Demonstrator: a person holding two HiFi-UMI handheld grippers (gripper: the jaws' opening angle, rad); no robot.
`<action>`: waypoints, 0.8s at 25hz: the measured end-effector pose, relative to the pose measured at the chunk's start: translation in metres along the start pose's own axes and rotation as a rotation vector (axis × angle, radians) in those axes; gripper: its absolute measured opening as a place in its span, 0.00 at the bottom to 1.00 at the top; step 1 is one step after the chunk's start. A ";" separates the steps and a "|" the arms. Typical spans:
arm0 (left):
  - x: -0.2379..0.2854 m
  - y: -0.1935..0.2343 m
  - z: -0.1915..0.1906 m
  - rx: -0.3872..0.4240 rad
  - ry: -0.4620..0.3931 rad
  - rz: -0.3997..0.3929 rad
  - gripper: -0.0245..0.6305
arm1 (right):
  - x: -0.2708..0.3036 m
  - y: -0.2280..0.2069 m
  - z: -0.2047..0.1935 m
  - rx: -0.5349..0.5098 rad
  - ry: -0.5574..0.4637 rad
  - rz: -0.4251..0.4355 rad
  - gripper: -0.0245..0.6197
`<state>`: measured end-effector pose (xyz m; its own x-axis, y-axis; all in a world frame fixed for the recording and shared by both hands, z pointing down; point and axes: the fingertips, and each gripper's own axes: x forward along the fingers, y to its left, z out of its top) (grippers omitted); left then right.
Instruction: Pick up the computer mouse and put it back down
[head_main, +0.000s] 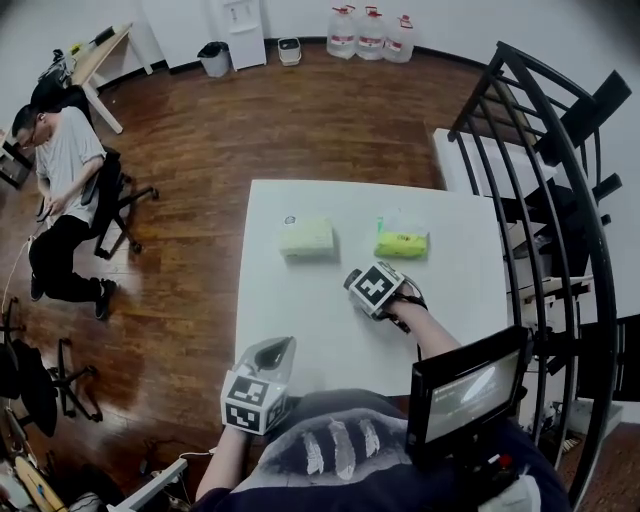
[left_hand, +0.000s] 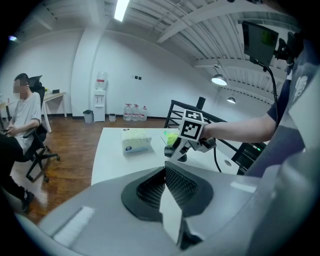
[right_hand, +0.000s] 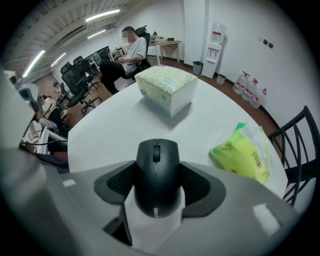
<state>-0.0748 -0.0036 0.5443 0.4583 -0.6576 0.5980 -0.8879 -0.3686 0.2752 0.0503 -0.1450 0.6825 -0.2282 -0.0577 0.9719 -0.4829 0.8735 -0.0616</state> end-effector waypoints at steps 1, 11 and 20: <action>0.000 -0.002 0.002 0.005 -0.001 -0.003 0.06 | -0.008 0.001 0.000 -0.008 -0.004 -0.003 0.49; -0.002 -0.014 0.009 0.042 -0.014 -0.029 0.06 | -0.093 0.023 0.018 -0.210 -0.074 -0.016 0.49; 0.000 -0.027 0.024 0.069 -0.046 -0.054 0.06 | -0.156 0.054 0.032 -0.418 -0.075 0.010 0.49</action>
<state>-0.0498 -0.0094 0.5181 0.5080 -0.6646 0.5479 -0.8578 -0.4477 0.2523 0.0324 -0.1044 0.5203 -0.2991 -0.0696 0.9517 -0.0998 0.9941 0.0414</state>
